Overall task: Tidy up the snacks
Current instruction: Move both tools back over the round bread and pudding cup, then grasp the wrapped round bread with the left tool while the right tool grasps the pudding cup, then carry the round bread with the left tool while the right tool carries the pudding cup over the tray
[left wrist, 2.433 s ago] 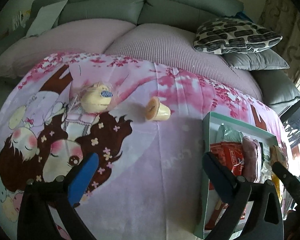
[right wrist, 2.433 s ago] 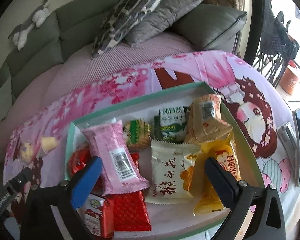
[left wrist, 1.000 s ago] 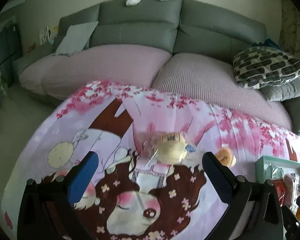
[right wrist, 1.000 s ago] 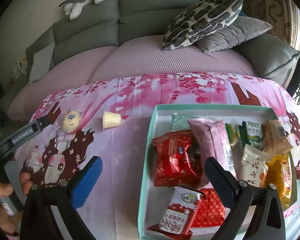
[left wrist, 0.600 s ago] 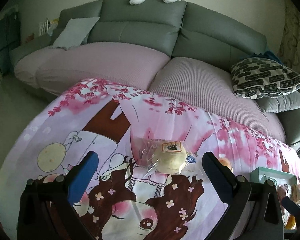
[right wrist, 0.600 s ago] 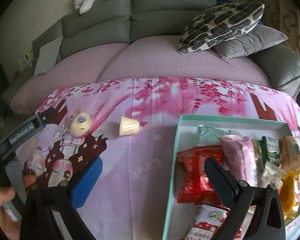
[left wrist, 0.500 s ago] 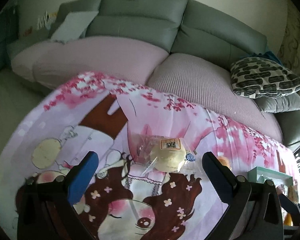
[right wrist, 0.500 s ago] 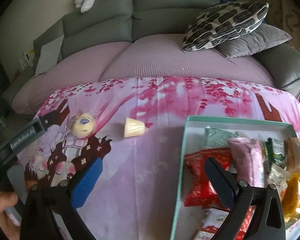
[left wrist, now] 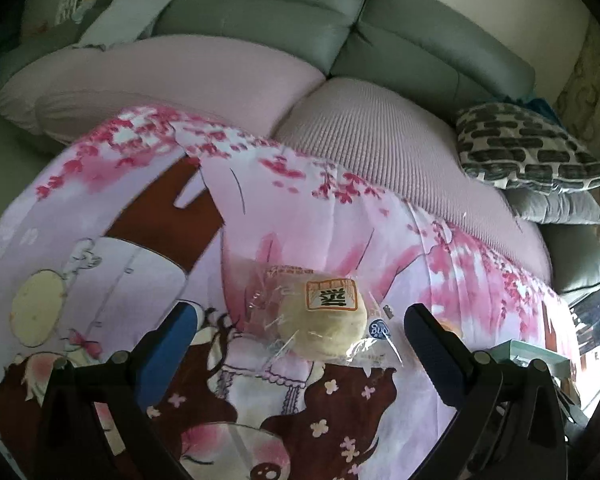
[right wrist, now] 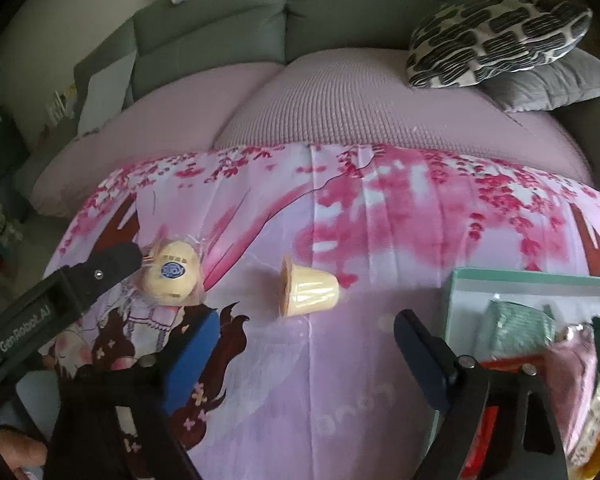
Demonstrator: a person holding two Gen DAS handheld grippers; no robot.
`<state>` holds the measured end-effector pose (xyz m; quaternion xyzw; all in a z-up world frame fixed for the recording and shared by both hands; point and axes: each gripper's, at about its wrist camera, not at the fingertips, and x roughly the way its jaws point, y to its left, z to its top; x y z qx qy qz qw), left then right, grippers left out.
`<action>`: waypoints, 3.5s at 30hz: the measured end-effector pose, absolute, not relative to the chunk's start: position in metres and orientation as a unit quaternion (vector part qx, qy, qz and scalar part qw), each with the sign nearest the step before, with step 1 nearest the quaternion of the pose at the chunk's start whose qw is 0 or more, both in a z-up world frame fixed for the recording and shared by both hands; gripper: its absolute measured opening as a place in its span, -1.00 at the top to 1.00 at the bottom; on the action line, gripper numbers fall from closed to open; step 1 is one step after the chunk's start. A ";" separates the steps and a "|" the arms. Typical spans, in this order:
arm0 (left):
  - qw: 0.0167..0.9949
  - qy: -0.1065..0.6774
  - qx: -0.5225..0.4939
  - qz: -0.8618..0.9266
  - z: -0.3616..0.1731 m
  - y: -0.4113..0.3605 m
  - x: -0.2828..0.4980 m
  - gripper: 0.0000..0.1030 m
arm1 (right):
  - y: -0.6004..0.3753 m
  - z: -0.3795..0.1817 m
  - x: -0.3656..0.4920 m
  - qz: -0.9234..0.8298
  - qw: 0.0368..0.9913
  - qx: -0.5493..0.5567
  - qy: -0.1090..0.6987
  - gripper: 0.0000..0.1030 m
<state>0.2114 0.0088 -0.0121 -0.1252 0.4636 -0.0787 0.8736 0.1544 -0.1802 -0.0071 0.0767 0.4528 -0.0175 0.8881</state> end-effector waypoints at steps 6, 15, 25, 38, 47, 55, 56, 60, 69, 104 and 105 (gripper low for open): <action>0.864 0.480 -0.129 -0.082 -0.025 0.005 0.221 -1.00 | -0.180 -0.022 0.173 -0.019 0.883 0.076 0.463 -0.54; 0.849 0.498 -0.152 -0.089 -0.038 0.001 0.229 -0.80 | -0.182 -0.033 0.183 -0.020 0.878 0.090 0.471 -0.24; 0.838 0.510 -0.168 -0.094 -0.041 0.000 0.231 -0.54 | -0.183 -0.043 0.190 -0.017 0.872 0.103 0.479 0.15; 0.834 0.513 -0.173 -0.103 -0.034 -0.001 0.224 -0.29 | -0.182 -0.036 0.181 -0.014 0.874 0.099 0.475 0.21; 0.838 0.507 -0.172 -0.104 -0.015 0.002 0.208 -0.28 | -0.183 -0.019 0.152 -0.014 0.877 0.102 0.470 0.21; 0.848 0.491 -0.175 -0.099 0.009 0.010 0.187 -0.28 | -0.181 -0.007 0.121 -0.018 0.876 0.098 0.472 0.21; 0.849 0.489 -0.176 -0.099 0.012 0.010 0.183 -0.28 | -0.181 -0.005 0.116 -0.020 0.876 0.097 0.472 0.21; 0.850 0.483 -0.179 -0.111 0.022 0.005 0.167 -0.28 | -0.183 0.003 0.097 -0.021 0.879 0.102 0.466 0.21; 0.862 0.454 -0.176 -0.141 0.052 -0.022 0.127 -0.28 | -0.194 0.022 0.053 -0.041 0.890 0.113 0.440 0.21; 0.813 0.483 -0.017 -0.324 0.049 -0.195 0.067 -0.29 | -0.370 0.046 -0.020 -0.231 0.871 0.214 0.377 0.21; 0.810 0.488 -0.013 -0.326 0.044 -0.199 0.067 -0.29 | -0.369 0.043 -0.021 -0.230 0.870 0.214 0.380 0.21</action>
